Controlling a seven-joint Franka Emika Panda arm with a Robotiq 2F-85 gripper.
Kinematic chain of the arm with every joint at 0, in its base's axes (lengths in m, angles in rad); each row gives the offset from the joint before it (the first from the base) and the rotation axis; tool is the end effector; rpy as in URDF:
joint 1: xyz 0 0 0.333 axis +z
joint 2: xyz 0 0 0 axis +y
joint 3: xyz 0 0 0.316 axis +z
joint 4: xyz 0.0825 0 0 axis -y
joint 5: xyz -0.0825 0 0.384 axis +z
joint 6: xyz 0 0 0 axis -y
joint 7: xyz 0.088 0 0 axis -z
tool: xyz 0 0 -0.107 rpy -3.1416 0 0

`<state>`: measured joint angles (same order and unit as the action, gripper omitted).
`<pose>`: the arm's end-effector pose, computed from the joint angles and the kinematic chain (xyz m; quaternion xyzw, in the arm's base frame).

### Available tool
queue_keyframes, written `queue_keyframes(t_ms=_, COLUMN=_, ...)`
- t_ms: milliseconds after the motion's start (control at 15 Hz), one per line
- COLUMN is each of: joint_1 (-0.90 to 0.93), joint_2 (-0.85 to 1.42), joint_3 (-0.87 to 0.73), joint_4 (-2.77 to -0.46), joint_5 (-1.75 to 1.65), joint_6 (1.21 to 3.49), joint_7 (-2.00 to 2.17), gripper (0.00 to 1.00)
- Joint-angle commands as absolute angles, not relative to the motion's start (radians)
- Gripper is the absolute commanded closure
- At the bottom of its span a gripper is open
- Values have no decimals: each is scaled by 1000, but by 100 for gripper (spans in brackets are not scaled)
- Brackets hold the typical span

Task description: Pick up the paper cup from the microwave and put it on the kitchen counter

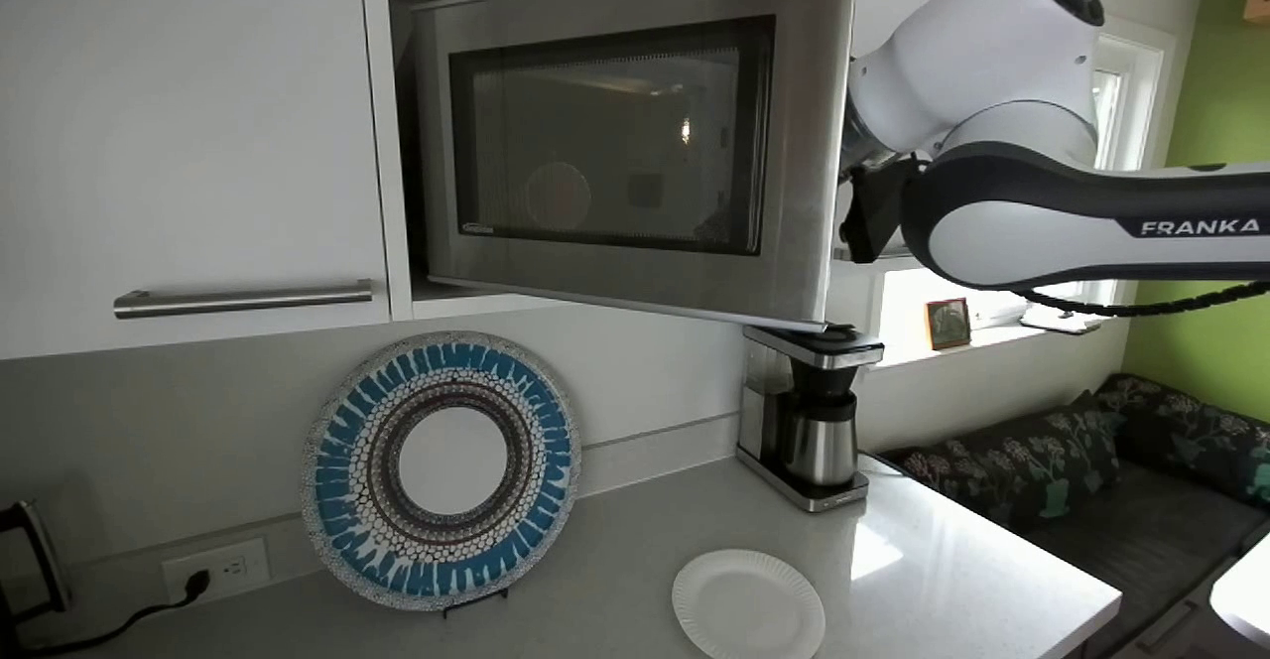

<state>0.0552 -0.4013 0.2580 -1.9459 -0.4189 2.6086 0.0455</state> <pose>0.4404 0.1873 0.7631 0.8138 0.2286 0.5161 0.1382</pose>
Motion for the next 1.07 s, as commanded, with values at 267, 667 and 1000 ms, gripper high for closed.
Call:
queue_keyframes(t_ms=267, joint_1=-10, joint_2=-365, joint_3=286, joint_4=-1933, joint_5=-448, joint_6=2695, joint_7=142, gripper=0)
queue_keyframes(t_ms=667, joint_1=-64, joint_2=-318, joint_3=312, joint_4=-1901, joint_5=-481, joint_6=2831, joint_7=264, gripper=0)
queue_keyframes(t_ms=1000, joint_1=-102, joint_2=-227, joint_3=338, joint_4=-1844, joint_5=-455, joint_6=2970, joint_7=387, gripper=0)
